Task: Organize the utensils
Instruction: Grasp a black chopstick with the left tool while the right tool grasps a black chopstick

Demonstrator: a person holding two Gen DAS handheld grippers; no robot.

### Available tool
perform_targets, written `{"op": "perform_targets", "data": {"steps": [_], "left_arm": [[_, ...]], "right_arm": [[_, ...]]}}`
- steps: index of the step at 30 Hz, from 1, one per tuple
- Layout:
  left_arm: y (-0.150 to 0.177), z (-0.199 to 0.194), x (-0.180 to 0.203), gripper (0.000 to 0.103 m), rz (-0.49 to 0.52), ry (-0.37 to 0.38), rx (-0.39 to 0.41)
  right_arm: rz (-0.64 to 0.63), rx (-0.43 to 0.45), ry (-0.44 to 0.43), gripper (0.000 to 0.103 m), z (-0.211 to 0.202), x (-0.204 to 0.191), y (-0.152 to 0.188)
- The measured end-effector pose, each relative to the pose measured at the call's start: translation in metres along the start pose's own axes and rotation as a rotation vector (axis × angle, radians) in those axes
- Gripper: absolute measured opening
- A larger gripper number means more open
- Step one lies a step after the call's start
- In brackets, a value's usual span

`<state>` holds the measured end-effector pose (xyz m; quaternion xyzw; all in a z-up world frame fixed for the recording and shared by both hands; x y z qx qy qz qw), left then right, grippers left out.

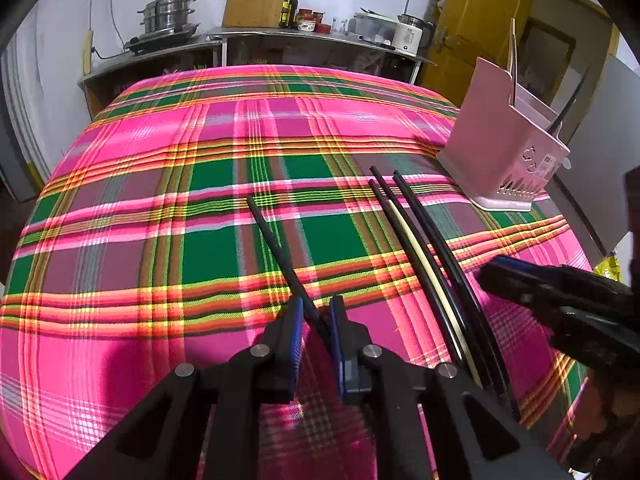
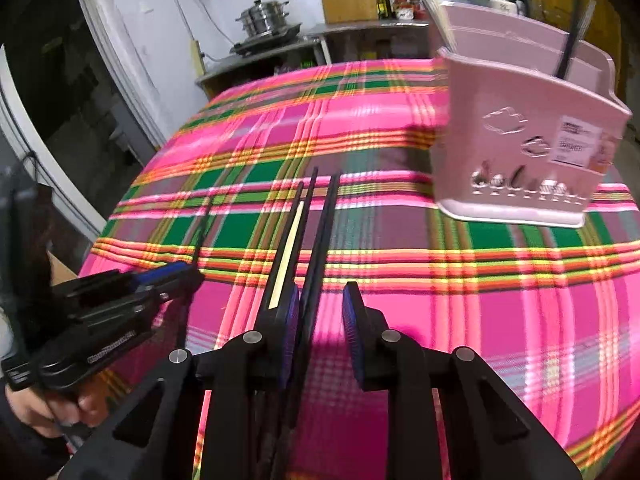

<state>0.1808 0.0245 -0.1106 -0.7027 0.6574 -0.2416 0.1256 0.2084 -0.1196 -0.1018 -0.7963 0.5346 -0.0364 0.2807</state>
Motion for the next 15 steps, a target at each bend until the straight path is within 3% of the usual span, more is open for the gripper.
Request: {"op": "perform_targets", "data": {"steps": [15], "left_arm": [[-0.006, 0.002, -0.008, 0.014, -0.082, 0.056, -0.014]], "right_arm": [[0.007, -0.025, 0.052, 0.021, 0.011, 0.008, 0.002]]}}
Point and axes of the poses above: each gripper's, at about its wrist camera, not at the fingertips, and z roughly the way its jaws point, x to its right, y to its underside, the point moved 3 cm from there along z, roughly the way its jaws point, and after that the axes turned 6 degrees about -x, right-handed, at the moved point
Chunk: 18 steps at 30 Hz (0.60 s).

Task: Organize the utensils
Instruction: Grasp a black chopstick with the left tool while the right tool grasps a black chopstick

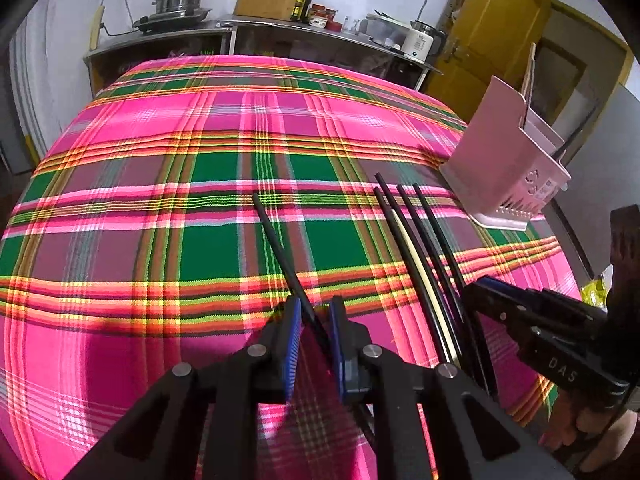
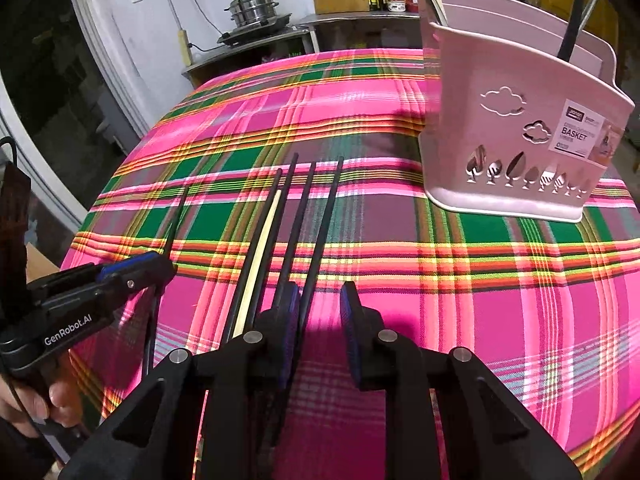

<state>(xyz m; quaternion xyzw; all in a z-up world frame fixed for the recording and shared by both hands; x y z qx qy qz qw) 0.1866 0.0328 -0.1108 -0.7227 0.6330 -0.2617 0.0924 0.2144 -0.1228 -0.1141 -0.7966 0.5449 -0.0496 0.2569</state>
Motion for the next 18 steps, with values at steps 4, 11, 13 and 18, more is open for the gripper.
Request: {"op": "perform_targets", "data": {"steps": [4, 11, 13, 18], "left_arm": [[-0.008, 0.005, -0.001, 0.014, -0.024, -0.001, 0.002], [-0.018, 0.013, 0.005, 0.014, -0.008, -0.044, 0.008], [-0.020, 0.014, 0.008, 0.014, 0.009, -0.063, 0.012], [-0.025, 0.018, 0.011, 0.014, 0.030, -0.085, 0.017]], "right_arm": [[-0.008, -0.010, 0.021, 0.021, 0.004, -0.004, -0.009], [-0.017, -0.014, 0.047, 0.021, 0.016, -0.007, -0.028], [-0.021, -0.011, 0.057, 0.020, 0.017, -0.009, -0.030], [-0.035, -0.010, 0.082, 0.010, 0.020, -0.010, -0.034]]}}
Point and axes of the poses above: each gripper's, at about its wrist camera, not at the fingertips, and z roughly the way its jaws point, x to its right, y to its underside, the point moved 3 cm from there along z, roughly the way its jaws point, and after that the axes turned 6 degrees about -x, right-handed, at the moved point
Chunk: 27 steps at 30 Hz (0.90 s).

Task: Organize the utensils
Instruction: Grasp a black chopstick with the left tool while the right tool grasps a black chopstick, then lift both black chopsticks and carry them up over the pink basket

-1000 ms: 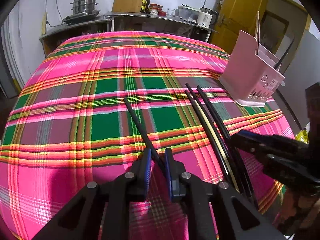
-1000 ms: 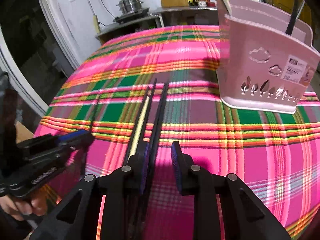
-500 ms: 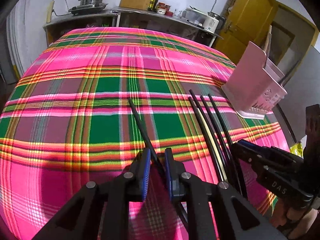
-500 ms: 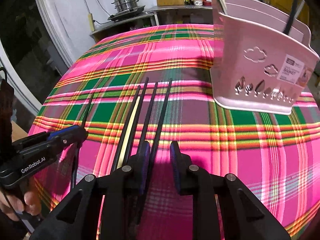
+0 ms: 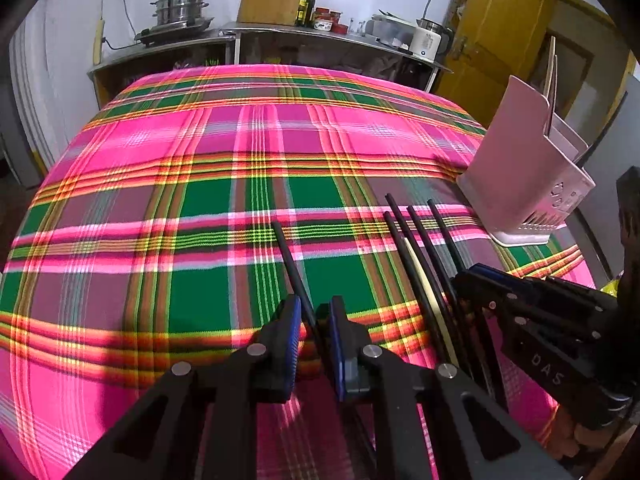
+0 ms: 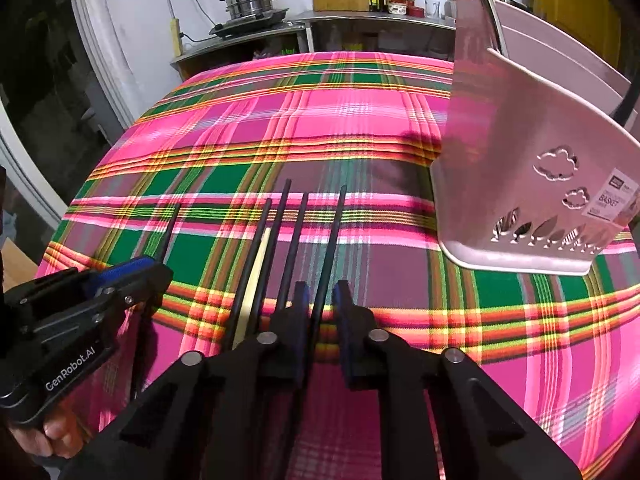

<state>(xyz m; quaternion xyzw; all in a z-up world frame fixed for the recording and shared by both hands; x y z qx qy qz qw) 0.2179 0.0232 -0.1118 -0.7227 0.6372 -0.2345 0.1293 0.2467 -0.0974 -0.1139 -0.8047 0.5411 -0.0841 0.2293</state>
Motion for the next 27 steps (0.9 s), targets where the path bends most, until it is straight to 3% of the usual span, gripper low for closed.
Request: {"op": "perform_targets", "data": {"steps": [4, 12, 27], "left_arm": [[-0.003, 0.002, 0.005, 0.013, 0.026, -0.031, 0.005], [-0.011, -0.006, -0.003, 0.007, -0.026, 0.047, -0.005], [-0.041, -0.103, 0.013, 0.005, 0.020, 0.150, 0.167]], "right_arm": [[0.003, -0.005, -0.012, 0.007, 0.002, 0.002, -0.004], [0.025, 0.016, -0.069, 0.006, -0.014, 0.008, -0.006], [0.047, 0.192, -0.114, 0.006, -0.103, 0.018, -0.013]]}}
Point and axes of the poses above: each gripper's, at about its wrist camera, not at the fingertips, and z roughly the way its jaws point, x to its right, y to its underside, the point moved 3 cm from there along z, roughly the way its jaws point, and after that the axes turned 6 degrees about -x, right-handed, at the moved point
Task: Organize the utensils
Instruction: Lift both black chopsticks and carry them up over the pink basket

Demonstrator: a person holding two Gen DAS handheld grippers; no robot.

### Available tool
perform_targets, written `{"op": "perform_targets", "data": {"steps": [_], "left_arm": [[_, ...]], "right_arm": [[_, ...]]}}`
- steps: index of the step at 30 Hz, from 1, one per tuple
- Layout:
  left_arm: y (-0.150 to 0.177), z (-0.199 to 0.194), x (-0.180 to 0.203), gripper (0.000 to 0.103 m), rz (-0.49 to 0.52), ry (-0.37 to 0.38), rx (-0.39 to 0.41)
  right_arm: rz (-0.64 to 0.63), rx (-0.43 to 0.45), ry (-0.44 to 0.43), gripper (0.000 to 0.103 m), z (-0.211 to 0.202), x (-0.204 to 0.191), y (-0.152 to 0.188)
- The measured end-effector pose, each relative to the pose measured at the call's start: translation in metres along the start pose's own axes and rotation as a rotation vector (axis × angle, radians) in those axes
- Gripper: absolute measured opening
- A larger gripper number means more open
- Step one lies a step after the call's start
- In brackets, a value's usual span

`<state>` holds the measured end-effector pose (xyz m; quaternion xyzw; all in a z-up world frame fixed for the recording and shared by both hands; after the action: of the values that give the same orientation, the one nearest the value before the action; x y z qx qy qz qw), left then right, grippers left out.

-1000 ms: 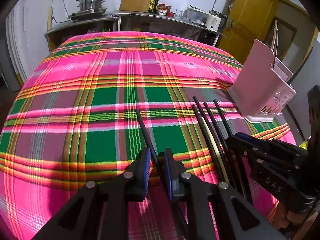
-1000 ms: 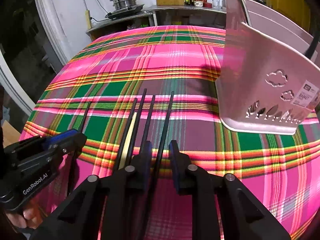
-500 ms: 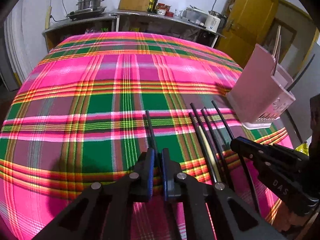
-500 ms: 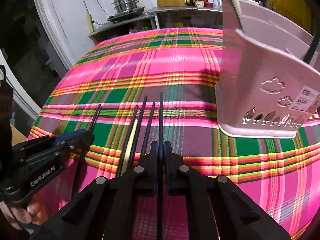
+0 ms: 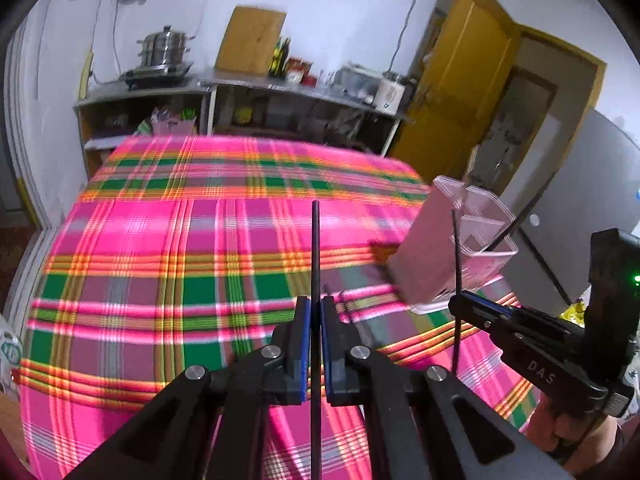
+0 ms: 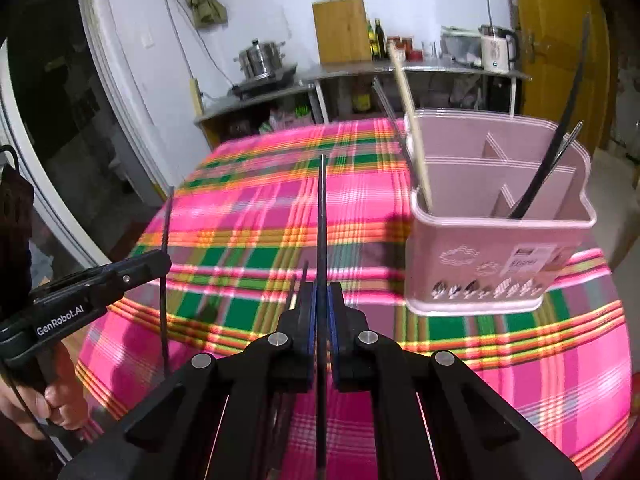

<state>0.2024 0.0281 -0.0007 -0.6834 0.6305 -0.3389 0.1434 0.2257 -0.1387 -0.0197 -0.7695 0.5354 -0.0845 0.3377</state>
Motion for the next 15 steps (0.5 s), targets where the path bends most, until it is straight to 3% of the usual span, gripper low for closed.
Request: {"op": "perform_targets", "data": {"steps": [15], "left_arm": [[-0.031, -0.056, 0.040, 0.005, 0.062, 0.095, 0.095]], "right_arm": [[0.011, 0.134, 0.001, 0.006, -0.067, 0.005, -0.020]]}}
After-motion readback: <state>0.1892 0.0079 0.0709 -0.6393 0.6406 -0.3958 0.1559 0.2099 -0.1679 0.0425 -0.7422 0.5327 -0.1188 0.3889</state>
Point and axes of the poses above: each gripper's, at about its wrist camera, not at the fingertips, and z roughly the way its jaws point, x to its right, y to its underside, the point moved 3 cm from there along z, roughly the way its jaws point, and after that the axes turned 6 degrees about -x, right-handed, at the moved point
